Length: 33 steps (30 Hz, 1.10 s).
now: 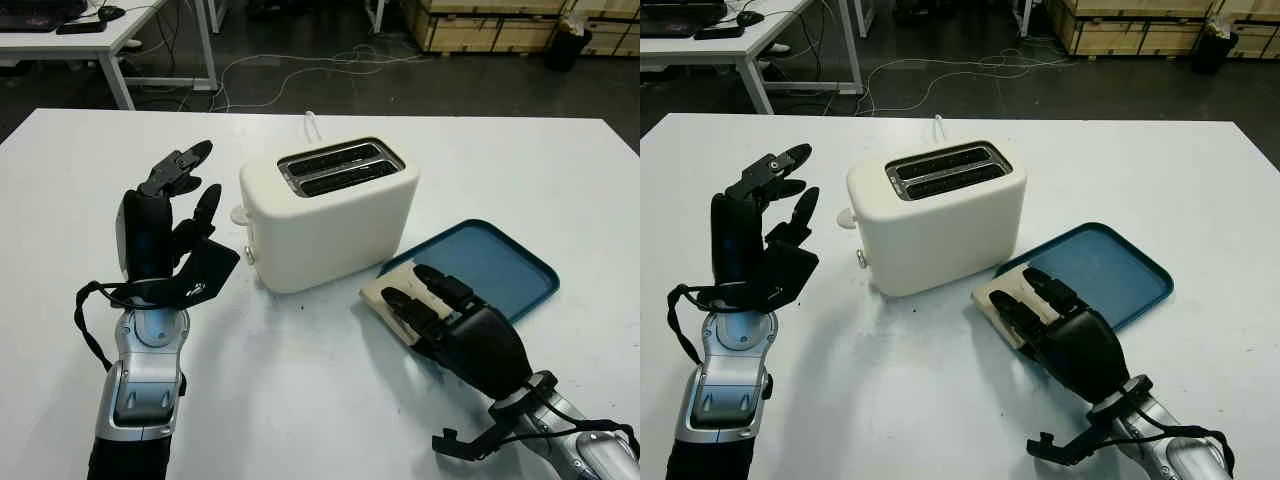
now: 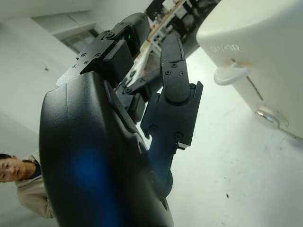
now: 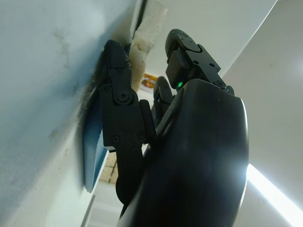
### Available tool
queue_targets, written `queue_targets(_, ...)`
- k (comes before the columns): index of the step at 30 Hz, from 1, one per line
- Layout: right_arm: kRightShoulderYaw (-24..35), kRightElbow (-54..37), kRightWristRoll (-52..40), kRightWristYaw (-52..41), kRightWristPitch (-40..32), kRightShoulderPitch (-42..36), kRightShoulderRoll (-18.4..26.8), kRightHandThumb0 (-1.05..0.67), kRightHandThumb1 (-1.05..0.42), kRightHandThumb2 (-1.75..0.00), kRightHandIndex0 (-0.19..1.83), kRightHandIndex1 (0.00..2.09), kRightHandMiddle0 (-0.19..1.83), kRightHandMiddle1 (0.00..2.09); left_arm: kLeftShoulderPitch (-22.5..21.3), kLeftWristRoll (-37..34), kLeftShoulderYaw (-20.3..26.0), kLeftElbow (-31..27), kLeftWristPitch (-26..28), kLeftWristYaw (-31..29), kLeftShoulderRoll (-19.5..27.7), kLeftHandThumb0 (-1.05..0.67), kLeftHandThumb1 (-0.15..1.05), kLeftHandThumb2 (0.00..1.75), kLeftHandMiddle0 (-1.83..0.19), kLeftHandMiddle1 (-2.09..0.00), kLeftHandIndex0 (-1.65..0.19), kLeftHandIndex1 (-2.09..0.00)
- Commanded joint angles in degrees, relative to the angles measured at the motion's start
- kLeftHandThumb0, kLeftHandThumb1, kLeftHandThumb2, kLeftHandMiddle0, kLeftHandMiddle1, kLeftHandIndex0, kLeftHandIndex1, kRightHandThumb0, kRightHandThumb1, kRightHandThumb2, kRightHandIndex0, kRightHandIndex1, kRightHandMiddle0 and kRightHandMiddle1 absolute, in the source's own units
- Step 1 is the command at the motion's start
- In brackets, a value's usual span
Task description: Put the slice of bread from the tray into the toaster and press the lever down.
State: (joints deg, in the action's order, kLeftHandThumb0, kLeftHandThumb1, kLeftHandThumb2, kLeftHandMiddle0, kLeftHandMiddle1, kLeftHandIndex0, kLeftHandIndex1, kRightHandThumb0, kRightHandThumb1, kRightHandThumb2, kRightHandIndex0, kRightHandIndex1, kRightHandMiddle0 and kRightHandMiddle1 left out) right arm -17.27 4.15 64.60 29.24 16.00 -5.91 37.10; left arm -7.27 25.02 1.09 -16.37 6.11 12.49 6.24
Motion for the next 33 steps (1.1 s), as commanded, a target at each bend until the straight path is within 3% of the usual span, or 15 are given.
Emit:
queue_targets(1,-0.99,1.14,1.4,-1.08,-2.03,0.09,-0.17,-0.27,-0.92,-0.03,0.3,0.02,0.38,0.02,-0.52,0.4,-0.07,-1.28,0.77,0.06,-0.31,-0.37,0.92,0.39,-0.55,-0.72,-0.7,-0.08)
queue_targets(4,-0.94,-0.25,1.08,-1.76,-3.61,-0.39,-0.38,-0.31,-0.9,-0.01,0.37,0.05,0.41,0.03,-0.48,-0.03,-0.06,-1.35,0.53,0.01,-0.37,-0.35,0.92,0.38,-0.55,-0.72,-0.7,-0.07)
queue_targets(7,-1.07,0.55,1.42,3.46,-3.74,-0.2,-1.08,-0.34,-0.84,-0.01,0.8,0.27,0.69,0.09,-0.39,-0.27,-0.05,-1.67,0.95,-0.17,-0.6,-0.35,0.92,0.37,-0.54,-0.71,-0.69,-0.07)
queue_targets(8,-1.13,0.81,1.49,4.79,-3.88,-0.11,-1.37,-0.31,-0.88,0.0,0.81,0.78,0.85,0.08,-0.38,-0.42,-0.03,-1.7,0.95,-0.22,-0.63,-0.35,0.92,0.37,-0.54,-0.7,-0.69,-0.07)
queue_targets(10,-1.33,1.98,0.9,7.58,-3.28,0.25,-2.01,-0.28,-0.91,0.0,0.71,1.36,1.04,0.09,-0.38,-0.31,-0.09,-1.76,1.04,-0.27,-0.62,-0.35,0.92,0.36,-0.54,-0.7,-0.69,-0.07)
queue_targets(11,-1.52,2.78,0.62,9.15,-2.64,0.55,-2.16,-0.28,-0.92,-0.02,0.68,1.59,1.15,0.13,-0.39,-0.34,-0.1,-1.63,0.72,-0.22,-0.58,-0.35,0.92,0.36,-0.55,-0.7,-0.69,-0.06)
queue_targets(12,-1.73,3.53,0.33,10.51,-2.01,0.83,-2.21,-0.28,-0.92,-0.02,0.68,1.67,1.19,0.2,-0.41,-0.46,-0.08,-1.4,0.21,-0.09,-0.56,-0.35,0.92,0.36,-0.55,-0.7,-0.7,-0.06)
queue_targets(13,-1.88,3.79,0.18,11.05,-1.57,0.97,-1.95,-0.29,-0.92,-0.03,0.68,1.7,1.12,0.44,-0.41,-0.54,-0.07,-1.23,-0.1,0.0,-0.56,-0.35,0.92,0.35,-0.56,-0.7,-0.7,-0.07)
queue_targets(14,-2.05,4.11,0.15,11.67,-1.2,1.14,-1.71,-0.3,-0.92,-0.06,0.68,1.73,0.94,0.88,-0.41,-0.51,-0.08,-1.14,-0.11,0.04,-0.56,-0.36,0.92,0.35,-0.56,-0.71,-0.7,-0.07)
queue_targets(17,-2.4,5.22,0.25,14.12,-0.19,1.69,-1.46,-0.31,-0.92,-0.07,0.7,1.74,0.74,1.34,-0.35,-0.11,-0.22,-1.46,0.78,-0.16,-0.58,-0.36,0.92,0.35,-0.55,-0.7,-0.7,-0.06)
queue_targets(18,-2.5,5.59,0.36,14.88,-0.06,1.85,-1.46,-0.31,-0.92,-0.06,0.7,1.74,0.72,1.4,-0.34,-0.29,-0.19,-1.4,0.51,-0.11,-0.62,-0.35,0.92,0.35,-0.55,-0.7,-0.7,-0.06)
queue_targets(23,-2.96,6.6,0.49,16.76,1.13,2.44,-0.74,-0.3,-0.92,-0.05,0.71,1.75,0.7,1.44,-0.24,-1.21,-0.19,-1.13,-0.5,-0.23,-0.61,-0.32,0.92,0.34,-0.56,-0.72,-0.7,-0.06)
queue_targets(33,-1.84,8.16,0.45,24.36,1.98,5.29,-0.45,-0.27,-0.87,0.0,0.68,1.74,0.75,1.28,-0.33,-1.27,-0.26,-0.93,-0.14,-0.41,-0.67,-0.32,0.92,0.33,-0.53,-0.75,-0.7,-0.05)
